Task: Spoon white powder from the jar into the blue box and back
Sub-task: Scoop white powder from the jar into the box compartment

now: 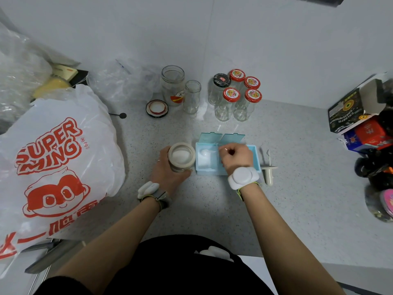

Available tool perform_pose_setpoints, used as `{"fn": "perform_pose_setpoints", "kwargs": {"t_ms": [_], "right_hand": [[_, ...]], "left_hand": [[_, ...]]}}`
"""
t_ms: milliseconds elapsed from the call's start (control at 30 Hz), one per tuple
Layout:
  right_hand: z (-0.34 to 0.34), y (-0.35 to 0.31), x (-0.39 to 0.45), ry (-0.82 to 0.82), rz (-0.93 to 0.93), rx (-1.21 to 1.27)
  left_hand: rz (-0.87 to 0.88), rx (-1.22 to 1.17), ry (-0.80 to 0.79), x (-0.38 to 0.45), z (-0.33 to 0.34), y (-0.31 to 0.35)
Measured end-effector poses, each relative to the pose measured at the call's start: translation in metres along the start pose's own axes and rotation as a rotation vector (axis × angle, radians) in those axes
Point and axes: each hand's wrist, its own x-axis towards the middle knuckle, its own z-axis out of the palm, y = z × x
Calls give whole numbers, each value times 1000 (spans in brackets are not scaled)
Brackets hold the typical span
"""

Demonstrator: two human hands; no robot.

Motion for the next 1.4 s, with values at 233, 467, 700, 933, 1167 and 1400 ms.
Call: {"fn": "perform_pose_setpoints", "kwargs": {"t_ms": [233,467,700,933,1167,1400], "right_hand": [[14,10,-1,-188,-212,-252],[8,8,6,-318,-231,-279],[9,12,4,-204,112,8],[3,14,2,-146,294,312],[-1,16,2,-104,270,426],[-7,16,4,-68,258,466]], "left_hand": [[25,-12,-2,-2,-1,3],[18,-15,-20,-1,-2,4],[7,-13,-4,-3,-2,5],[14,-14,-8,-2,-2,4],[14,-24,6,-2,-1,4],[12,-18,7,-3,-1,6]]}}
